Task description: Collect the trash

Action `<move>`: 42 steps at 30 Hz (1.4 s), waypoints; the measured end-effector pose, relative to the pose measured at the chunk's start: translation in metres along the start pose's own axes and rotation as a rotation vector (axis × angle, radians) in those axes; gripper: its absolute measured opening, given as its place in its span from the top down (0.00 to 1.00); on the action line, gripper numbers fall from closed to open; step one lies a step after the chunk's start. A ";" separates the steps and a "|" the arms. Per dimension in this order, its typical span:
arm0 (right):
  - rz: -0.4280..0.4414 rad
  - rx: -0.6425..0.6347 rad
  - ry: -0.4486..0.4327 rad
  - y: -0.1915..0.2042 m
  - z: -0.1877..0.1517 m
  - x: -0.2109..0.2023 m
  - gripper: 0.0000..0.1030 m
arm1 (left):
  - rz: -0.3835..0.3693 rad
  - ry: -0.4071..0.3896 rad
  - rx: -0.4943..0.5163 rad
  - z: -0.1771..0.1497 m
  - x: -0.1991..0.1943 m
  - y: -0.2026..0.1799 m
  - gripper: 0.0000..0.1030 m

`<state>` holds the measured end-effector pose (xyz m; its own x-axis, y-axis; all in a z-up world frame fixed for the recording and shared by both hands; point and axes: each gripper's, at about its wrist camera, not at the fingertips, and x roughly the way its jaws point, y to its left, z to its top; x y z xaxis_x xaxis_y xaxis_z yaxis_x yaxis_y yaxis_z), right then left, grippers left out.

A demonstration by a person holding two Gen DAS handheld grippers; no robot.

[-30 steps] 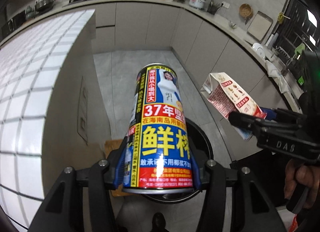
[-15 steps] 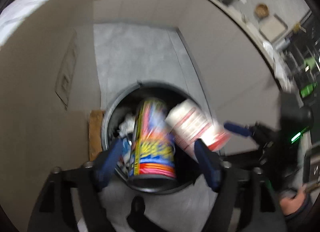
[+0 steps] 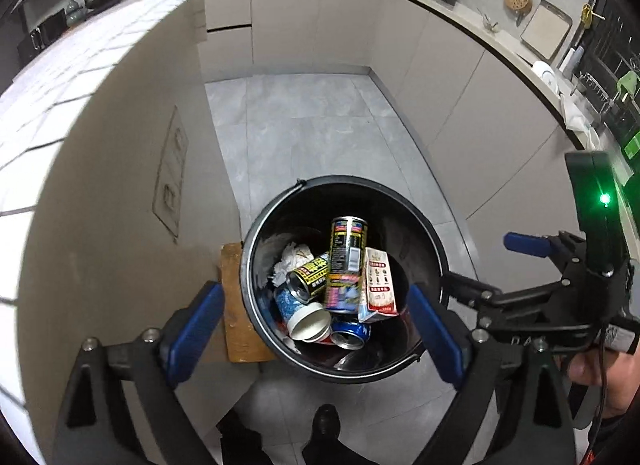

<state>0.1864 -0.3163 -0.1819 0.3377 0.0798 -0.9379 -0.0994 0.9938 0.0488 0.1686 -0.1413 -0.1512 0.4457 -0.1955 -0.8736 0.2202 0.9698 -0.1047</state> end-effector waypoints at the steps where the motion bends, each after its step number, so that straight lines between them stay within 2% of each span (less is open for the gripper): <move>1: -0.010 0.003 -0.005 -0.002 -0.002 -0.003 0.00 | 0.007 -0.004 0.000 0.000 -0.004 0.001 0.06; 7: -0.046 -0.011 -0.031 0.000 -0.015 -0.029 0.00 | 0.021 -0.029 0.005 -0.002 -0.031 0.002 0.05; 12: -0.034 -0.002 -0.059 0.006 -0.027 -0.063 0.00 | 0.014 -0.059 0.001 -0.006 -0.060 0.001 0.05; 21: -0.062 -0.016 -0.088 0.031 -0.044 -0.107 0.00 | 0.015 -0.116 -0.020 -0.018 -0.098 0.014 0.02; 30: -0.064 -0.041 -0.182 0.068 -0.059 -0.163 0.00 | 0.035 -0.205 -0.078 -0.053 -0.160 0.040 0.02; 42: -0.048 -0.035 -0.306 0.105 -0.099 -0.223 0.00 | 0.045 -0.321 -0.077 -0.080 -0.215 0.046 0.02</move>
<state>0.0082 -0.2369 -0.0013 0.6087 0.0579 -0.7913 -0.1070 0.9942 -0.0095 0.0140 -0.0428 -0.0065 0.7070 -0.1767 -0.6848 0.1338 0.9842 -0.1158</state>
